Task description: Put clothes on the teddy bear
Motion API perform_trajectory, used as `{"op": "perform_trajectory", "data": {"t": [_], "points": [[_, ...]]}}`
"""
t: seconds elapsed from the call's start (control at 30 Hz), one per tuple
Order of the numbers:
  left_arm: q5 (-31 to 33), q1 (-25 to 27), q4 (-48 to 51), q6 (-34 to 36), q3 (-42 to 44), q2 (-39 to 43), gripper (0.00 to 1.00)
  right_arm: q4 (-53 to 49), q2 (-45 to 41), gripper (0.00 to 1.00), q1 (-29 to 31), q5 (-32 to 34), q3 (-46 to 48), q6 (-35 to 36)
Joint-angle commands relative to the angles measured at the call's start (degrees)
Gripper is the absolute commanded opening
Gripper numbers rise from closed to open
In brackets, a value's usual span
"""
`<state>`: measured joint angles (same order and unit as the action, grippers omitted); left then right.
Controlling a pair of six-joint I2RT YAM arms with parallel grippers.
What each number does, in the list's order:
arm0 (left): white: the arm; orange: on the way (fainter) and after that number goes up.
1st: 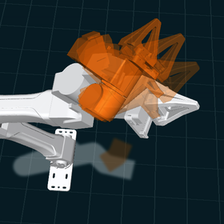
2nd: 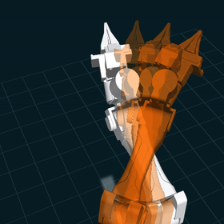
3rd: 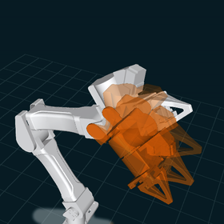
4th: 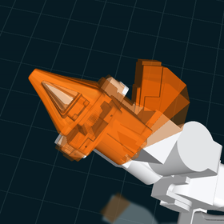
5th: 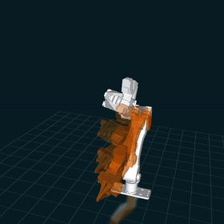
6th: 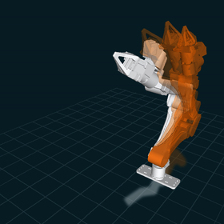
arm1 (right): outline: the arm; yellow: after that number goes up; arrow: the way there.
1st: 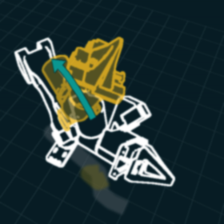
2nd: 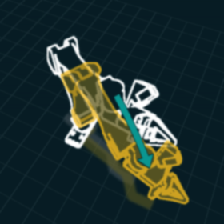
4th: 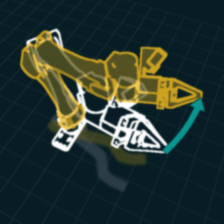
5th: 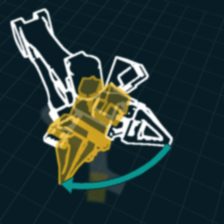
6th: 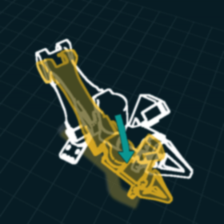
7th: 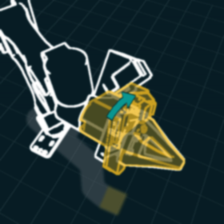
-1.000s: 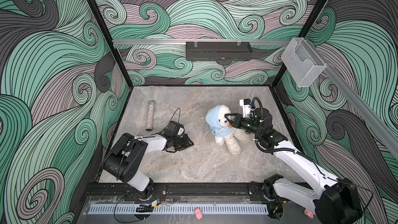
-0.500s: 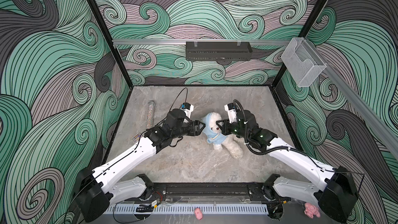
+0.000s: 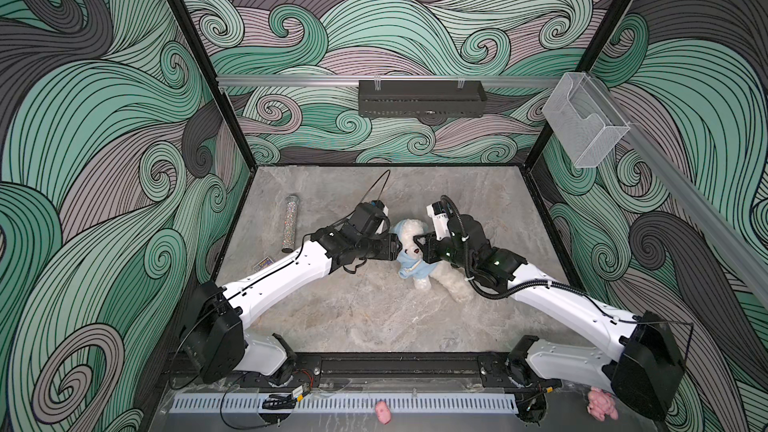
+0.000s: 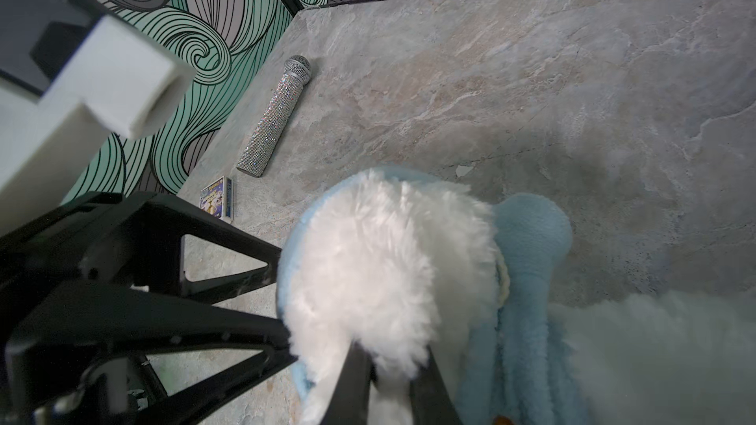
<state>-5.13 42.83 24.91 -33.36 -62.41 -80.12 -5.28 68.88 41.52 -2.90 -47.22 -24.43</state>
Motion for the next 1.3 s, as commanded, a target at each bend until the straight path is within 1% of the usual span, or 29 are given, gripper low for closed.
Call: {"op": "perform_trajectory", "data": {"t": [0.0, 0.1, 0.13, 0.23, 0.33, 0.53, 0.7, 0.77, 0.87, 1.0, 1.17, 1.27], "points": [[0.29, 0.24, 0.74, 1.01, -2.45, -0.92, 0.62, 3.53, 0.44, 0.0, 0.99, 0.46, -2.0, -0.44], [1.61, 0.15, 0.21, 0.54, -2.65, -3.51, 0.62, 4.64, 0.38, 0.0, 1.09, -0.42, -1.39, -0.77], [2.88, 0.09, 0.96, -0.04, -2.93, -4.06, 0.59, 4.89, 0.15, 0.0, 1.11, -0.38, -1.19, -0.8], [5.94, -0.44, 4.86, -1.77, -3.59, -5.02, 0.46, 4.28, -1.55, 0.0, 0.86, 0.92, -0.62, 0.19], [5.36, -1.78, 4.63, -2.81, -1.85, -5.06, 0.34, 5.24, -3.6, 0.0, -0.43, -0.26, 0.35, 0.13], [0.78, -5.74, 0.87, -4.84, 2.65, -4.79, 0.16, 9.64, -5.13, 0.0, -4.83, -7.96, 2.21, -3.3], [-2.69, -8.43, -1.83, -4.96, 5.04, -4.57, 0.05, 13.97, -5.22, 0.0, -7.14, -15.65, 2.82, -4.35], [-3.55, -9.25, -2.49, -4.96, 5.61, -4.65, 0.0, 15.87, -4.96, 0.0, -8.58, -18.98, 3.16, -5.91], [-4.63, -10.5, -3.68, -4.99, 6.66, -5.39, 0.0, 19.74, -5.11, 0.0, -10.54, -22.18, 4.37, -8.94], [-7.12, -11.81, -6.93, -6.3, 8.94, -6.31, 0.0, 21.67, -5.3, 0.0, -11.89, -24.71, 4.07, -11.04], [-7.69, -12.6, -8.69, -7.22, 10.28, -8.35, 0.0, 24.76, -5.18, 0.0, -13.54, -27.75, 3.73, -14.1], [-9.19, -13.27, -10.89, -8.23, 11.54, -10.08, 0.0, 26.36, -5.09, 0.0, -14.66, -29.53, 3.12, -16.05]]}}
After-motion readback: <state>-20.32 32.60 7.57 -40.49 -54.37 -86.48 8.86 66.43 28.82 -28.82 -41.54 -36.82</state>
